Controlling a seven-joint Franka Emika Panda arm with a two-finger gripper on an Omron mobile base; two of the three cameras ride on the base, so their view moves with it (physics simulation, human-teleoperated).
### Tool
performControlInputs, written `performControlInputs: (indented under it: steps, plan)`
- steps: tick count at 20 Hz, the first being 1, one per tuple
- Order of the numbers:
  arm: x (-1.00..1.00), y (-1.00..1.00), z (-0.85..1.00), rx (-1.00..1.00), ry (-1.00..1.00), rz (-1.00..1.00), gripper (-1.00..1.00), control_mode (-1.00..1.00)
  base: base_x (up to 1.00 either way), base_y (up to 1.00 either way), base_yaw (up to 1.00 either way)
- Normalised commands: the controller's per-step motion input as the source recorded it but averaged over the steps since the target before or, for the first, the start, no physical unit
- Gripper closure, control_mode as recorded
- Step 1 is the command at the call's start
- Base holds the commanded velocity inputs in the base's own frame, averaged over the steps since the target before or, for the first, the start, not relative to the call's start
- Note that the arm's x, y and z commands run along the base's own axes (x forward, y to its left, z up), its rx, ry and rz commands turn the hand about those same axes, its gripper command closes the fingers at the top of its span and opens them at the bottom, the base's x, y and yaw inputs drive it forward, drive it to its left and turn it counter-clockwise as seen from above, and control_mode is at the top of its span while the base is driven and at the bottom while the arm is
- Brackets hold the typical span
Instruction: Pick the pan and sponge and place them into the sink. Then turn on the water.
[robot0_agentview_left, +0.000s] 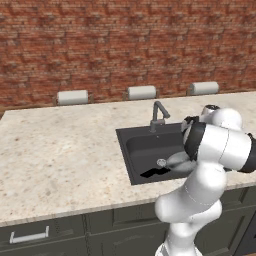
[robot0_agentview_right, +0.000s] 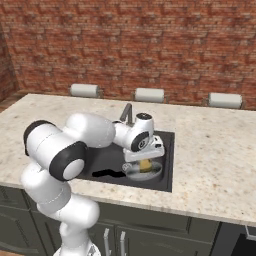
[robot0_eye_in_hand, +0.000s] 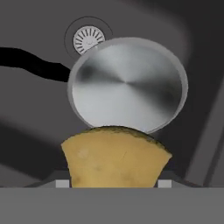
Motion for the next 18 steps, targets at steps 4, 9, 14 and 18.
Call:
performControlInputs:
  steps: [4, 9, 14, 18]
  plan:
    - [0.95, 0.12, 0.0, 0.0, 0.11, 0.18, 1.0, -1.0, 0.0, 0.0, 0.0]
    - [0.56, 0.07, -0.06, 0.01, 0.03, 0.16, 1.0, -1.0, 0.0, 0.0, 0.0]
    - [0.37, 0.0, -0.31, 0.04, 0.0, 0.14, 1.0, -1.0, 0.0, 0.0, 0.0]
    - [0.4, 0.0, -0.44, 0.08, 0.0, 0.14, 1.0, -1.0, 0.0, 0.0, 0.0]
